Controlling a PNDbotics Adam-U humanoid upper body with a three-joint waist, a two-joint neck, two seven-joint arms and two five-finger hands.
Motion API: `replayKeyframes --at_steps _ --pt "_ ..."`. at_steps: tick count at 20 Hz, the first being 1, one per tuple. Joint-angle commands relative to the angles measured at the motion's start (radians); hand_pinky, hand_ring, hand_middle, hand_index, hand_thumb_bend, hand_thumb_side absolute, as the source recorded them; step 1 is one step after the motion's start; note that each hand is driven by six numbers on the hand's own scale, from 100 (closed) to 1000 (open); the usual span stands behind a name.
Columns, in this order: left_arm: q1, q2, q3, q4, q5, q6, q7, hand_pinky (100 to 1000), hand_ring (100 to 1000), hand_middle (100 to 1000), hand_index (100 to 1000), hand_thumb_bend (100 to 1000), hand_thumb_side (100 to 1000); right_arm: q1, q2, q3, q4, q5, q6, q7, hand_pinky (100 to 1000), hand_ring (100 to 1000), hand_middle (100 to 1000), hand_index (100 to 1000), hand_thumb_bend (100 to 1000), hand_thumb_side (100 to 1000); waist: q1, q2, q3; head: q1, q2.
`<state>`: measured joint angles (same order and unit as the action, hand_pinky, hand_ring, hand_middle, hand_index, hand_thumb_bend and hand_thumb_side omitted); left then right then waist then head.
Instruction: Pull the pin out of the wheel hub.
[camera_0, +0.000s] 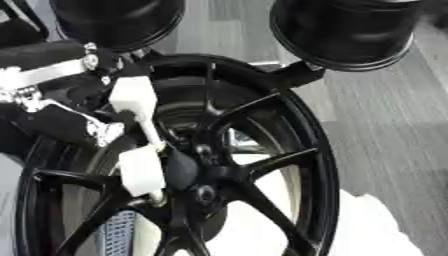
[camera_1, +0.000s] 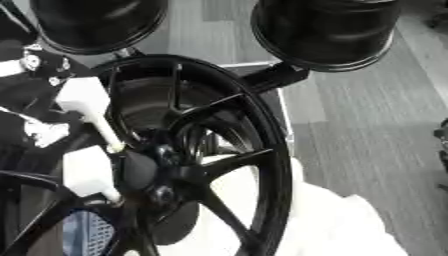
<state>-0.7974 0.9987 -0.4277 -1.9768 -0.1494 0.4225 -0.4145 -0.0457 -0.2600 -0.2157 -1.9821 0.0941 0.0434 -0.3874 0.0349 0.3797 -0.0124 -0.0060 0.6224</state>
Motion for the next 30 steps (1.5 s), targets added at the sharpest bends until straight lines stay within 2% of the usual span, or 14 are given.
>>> replayKeyframes --at_steps 1,7,11,16,19,21,24,25,26,27,28,30 --pt "-0.01 0.014 0.087 -0.002 0.037 -0.009 0.06 568 372 100 389 100 258 0.0 -0.012 -0.009 -0.018 -0.002 -0.001 -0.003 775 591 538 707 100 565 -0.003 -0.021 0.004 -0.008 -0.013" --pt "0.044 0.049 0.232 0.009 0.11 -0.021 0.173 568 364 100 389 100 279 0.001 -0.015 -0.015 -0.018 0.001 -0.005 -0.01 776 592 539 707 100 563 -0.004 -0.019 0.014 -0.018 -0.013" --pt "0.102 0.073 0.328 0.057 0.153 -0.021 0.256 570 362 100 391 100 302 0.003 -0.016 -0.02 -0.018 0.002 -0.007 -0.016 777 592 539 708 100 562 -0.007 -0.019 0.019 -0.023 -0.015" --pt "0.2 0.102 0.46 0.236 0.203 -0.015 0.381 597 381 100 411 100 324 0.006 -0.018 -0.028 -0.018 0.004 -0.009 -0.026 778 592 540 708 100 561 -0.011 -0.021 0.029 -0.033 -0.018" --pt "0.234 0.109 0.511 0.373 0.206 -0.038 0.433 627 410 100 448 100 326 0.006 -0.021 -0.03 -0.018 0.004 -0.01 -0.029 778 593 540 709 100 561 -0.012 -0.025 0.03 -0.037 -0.019" --pt "0.244 0.105 0.533 0.459 0.194 -0.062 0.438 663 452 100 522 100 319 0.007 -0.021 -0.032 -0.018 0.003 -0.011 -0.03 778 593 541 709 100 561 -0.013 -0.028 0.03 -0.039 -0.021" --pt "0.257 0.102 0.539 0.553 0.151 -0.124 0.374 752 569 277 670 100 289 0.007 -0.023 -0.033 -0.018 0.002 -0.012 -0.031 778 593 541 709 100 560 -0.015 -0.031 0.029 -0.041 -0.023" --pt "0.262 0.102 0.537 0.574 0.122 -0.148 0.335 818 701 456 806 100 278 0.007 -0.024 -0.033 -0.018 0.001 -0.013 -0.031 778 593 541 709 100 560 -0.016 -0.032 0.028 -0.041 -0.024" --pt "0.267 0.101 0.534 0.592 0.088 -0.172 0.29 845 752 518 845 100 276 0.007 -0.024 -0.033 -0.018 0.0 -0.013 -0.032 778 593 541 709 100 560 -0.017 -0.033 0.026 -0.041 -0.025" --pt "0.268 0.1 0.535 0.608 0.056 -0.192 0.25 852 766 540 857 100 275 0.007 -0.025 -0.033 -0.018 0.0 -0.014 -0.032 778 593 541 709 100 560 -0.017 -0.034 0.026 -0.041 -0.025" --pt "0.27 0.098 0.535 0.623 0.024 -0.212 0.213 903 840 673 913 100 362 0.006 -0.026 -0.033 -0.018 -0.001 -0.015 -0.032 779 594 542 709 100 565 -0.018 -0.035 0.025 -0.04 -0.026" --pt "0.268 0.09 0.539 0.647 -0.026 -0.242 0.166 900 835 668 916 100 392 0.006 -0.027 -0.034 -0.018 -0.002 -0.016 -0.032 779 594 542 709 100 559 -0.019 -0.037 0.022 -0.039 -0.027"
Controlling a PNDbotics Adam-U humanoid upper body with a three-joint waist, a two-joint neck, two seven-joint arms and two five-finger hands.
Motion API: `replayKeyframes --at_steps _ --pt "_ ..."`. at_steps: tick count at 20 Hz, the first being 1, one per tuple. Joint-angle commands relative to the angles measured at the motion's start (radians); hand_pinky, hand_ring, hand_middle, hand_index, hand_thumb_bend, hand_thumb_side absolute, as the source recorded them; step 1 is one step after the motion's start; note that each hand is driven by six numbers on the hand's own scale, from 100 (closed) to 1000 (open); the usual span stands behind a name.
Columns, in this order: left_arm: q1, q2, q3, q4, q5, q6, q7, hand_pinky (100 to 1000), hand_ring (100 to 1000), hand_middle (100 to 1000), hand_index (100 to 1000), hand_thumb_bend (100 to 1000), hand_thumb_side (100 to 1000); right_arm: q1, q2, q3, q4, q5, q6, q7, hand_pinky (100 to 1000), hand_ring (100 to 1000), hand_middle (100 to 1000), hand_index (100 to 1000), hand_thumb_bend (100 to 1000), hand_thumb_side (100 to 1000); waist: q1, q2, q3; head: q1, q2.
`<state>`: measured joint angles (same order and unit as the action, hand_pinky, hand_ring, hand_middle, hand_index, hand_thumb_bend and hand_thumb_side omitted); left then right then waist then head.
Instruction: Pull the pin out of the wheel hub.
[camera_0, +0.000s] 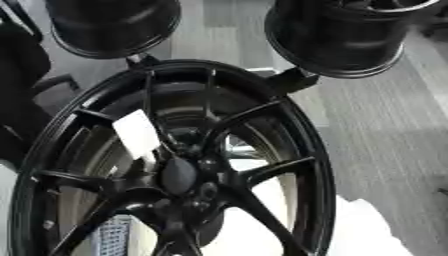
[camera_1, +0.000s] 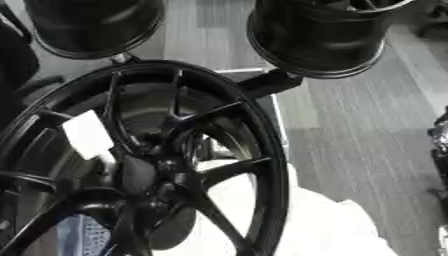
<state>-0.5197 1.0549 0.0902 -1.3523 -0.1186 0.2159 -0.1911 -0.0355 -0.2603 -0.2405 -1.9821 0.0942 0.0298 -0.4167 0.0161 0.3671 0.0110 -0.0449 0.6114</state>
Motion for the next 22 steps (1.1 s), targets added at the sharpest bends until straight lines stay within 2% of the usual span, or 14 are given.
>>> replayKeyframes --at_steps 1,3,8,13,22 --pt "-0.011 0.028 0.025 0.03 -0.068 -0.047 -0.067 894 826 651 908 100 389 -0.004 -0.027 -0.009 -0.018 -0.002 -0.004 -0.003 779 594 542 709 100 559 0.0 -0.026 -0.002 -0.001 -0.017" --pt "-0.015 0.02 0.031 0.03 -0.068 -0.057 -0.064 867 791 588 880 100 284 -0.003 -0.027 -0.009 -0.018 -0.003 -0.004 -0.005 779 594 542 709 100 559 -0.001 -0.027 -0.003 -0.002 -0.018" --pt "-0.023 0.003 0.038 -0.037 0.026 -0.078 0.021 820 724 486 819 100 330 -0.004 -0.029 -0.009 -0.018 -0.005 -0.005 -0.006 777 594 543 709 100 559 0.001 -0.031 -0.002 -0.003 -0.021" --pt "-0.02 0.0 0.009 -0.2 0.089 -0.114 0.09 798 679 441 790 100 366 -0.005 -0.033 -0.007 -0.018 -0.007 -0.007 -0.007 777 594 543 709 100 558 0.003 -0.036 -0.003 0.0 -0.022" --pt "-0.006 0.013 -0.089 -0.533 0.061 -0.103 0.073 795 676 442 778 100 354 -0.009 -0.037 -0.003 -0.018 -0.009 -0.01 -0.003 776 594 543 708 100 556 0.006 -0.038 -0.009 0.008 -0.025"
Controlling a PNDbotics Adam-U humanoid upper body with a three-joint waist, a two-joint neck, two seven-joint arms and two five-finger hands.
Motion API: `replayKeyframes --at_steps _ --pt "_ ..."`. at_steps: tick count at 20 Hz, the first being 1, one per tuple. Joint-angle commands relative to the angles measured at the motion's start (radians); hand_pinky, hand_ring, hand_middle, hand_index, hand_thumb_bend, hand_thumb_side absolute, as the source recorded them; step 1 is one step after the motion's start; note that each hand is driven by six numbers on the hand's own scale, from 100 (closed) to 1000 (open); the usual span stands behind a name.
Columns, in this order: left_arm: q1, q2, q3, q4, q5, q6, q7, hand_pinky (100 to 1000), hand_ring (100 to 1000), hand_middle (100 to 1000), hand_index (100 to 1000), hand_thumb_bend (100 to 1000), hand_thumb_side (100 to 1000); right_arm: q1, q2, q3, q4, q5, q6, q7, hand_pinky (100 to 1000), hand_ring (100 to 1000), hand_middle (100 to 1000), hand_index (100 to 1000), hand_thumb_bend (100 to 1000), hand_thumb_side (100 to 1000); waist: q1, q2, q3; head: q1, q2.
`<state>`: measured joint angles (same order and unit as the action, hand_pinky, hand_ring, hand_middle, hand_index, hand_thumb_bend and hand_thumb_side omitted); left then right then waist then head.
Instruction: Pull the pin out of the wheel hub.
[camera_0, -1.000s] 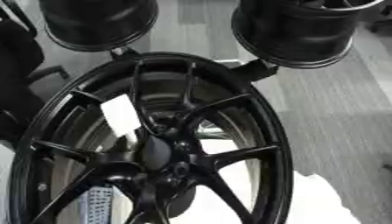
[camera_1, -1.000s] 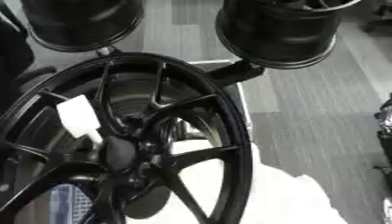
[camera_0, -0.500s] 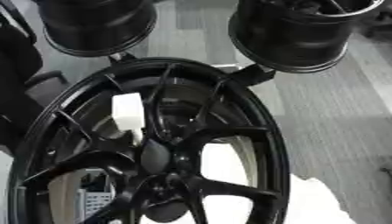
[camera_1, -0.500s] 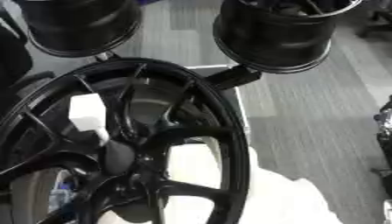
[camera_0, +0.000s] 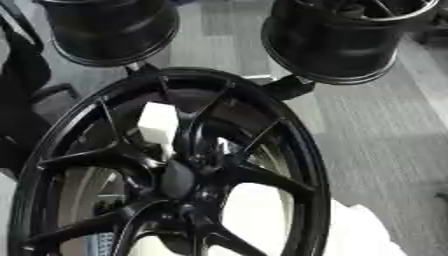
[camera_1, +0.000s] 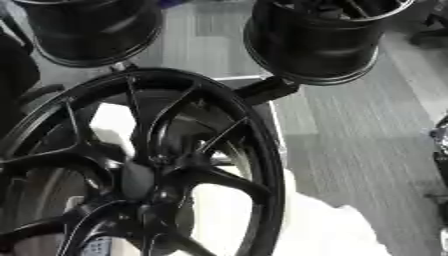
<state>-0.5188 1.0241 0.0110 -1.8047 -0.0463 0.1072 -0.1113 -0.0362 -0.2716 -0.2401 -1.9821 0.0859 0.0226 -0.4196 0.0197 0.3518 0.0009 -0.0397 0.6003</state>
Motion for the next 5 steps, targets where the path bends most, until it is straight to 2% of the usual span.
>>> replayKeyframes --at_steps 1,5 --pt "-0.008 0.047 -0.018 -0.111 -0.014 0.012 -0.011 796 678 444 778 100 351 -0.008 -0.026 -0.003 -0.018 -0.001 -0.003 0.001 775 594 543 708 100 558 0.003 -0.022 0.0 0.003 -0.014" --pt "-0.014 0.055 -0.043 -0.188 -0.032 0.024 -0.02 795 675 443 773 100 350 -0.01 -0.028 -0.001 -0.018 -0.001 -0.003 0.003 774 594 543 707 100 558 0.005 -0.022 -0.001 0.006 -0.013"
